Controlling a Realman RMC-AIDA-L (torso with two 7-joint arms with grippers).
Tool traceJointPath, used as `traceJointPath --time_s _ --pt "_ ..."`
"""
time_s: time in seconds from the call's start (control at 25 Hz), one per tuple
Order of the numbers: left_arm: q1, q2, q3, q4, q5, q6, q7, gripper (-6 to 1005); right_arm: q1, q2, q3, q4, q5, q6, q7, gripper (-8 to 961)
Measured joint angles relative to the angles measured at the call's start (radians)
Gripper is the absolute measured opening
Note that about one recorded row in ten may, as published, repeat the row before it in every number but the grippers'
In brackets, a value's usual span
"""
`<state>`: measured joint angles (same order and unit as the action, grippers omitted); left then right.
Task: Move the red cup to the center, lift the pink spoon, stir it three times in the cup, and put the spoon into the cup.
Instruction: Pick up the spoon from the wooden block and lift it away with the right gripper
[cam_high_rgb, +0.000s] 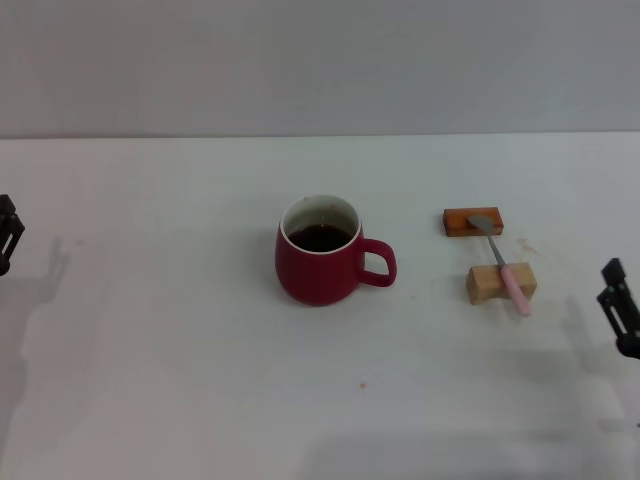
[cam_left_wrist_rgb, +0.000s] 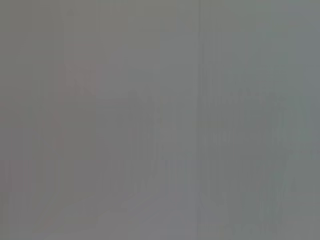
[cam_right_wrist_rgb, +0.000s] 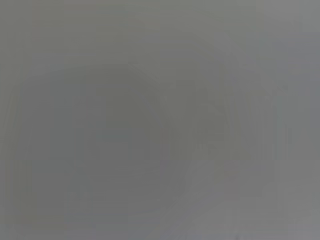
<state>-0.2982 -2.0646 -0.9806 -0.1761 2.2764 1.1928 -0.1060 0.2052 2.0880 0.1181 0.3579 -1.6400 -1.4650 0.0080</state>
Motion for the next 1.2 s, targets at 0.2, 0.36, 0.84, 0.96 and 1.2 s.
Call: traceJointPath --time_s 0.2,0.36,0.84,0.96,1.2 --pt "-0.013 0.000 -0.004 0.000 0.000 -0.020 0.001 842 0.013 -0.001 -0.018 0.030 -0.002 0.034 0.000 741" --pt "-0.017 0.000 -0.004 0.000 0.002 -0.023 0.001 847 0.025 0.000 -0.044 0.032 -0.002 0.050 0.000 740" --pt "-0.027 -0.001 -0.004 0.000 0.006 -0.024 0.002 846 0.093 0.001 -0.050 0.046 -0.004 0.224 0.000 741" --pt "-0.027 -0.001 -0.004 0.000 0.006 -0.024 0.002 846 0.097 0.001 -0.045 0.047 -0.004 0.240 0.000 740" --pt "-0.030 -0.002 -0.004 0.000 0.006 -0.024 0.002 845 0.107 0.001 -0.044 0.047 -0.003 0.270 0.000 737"
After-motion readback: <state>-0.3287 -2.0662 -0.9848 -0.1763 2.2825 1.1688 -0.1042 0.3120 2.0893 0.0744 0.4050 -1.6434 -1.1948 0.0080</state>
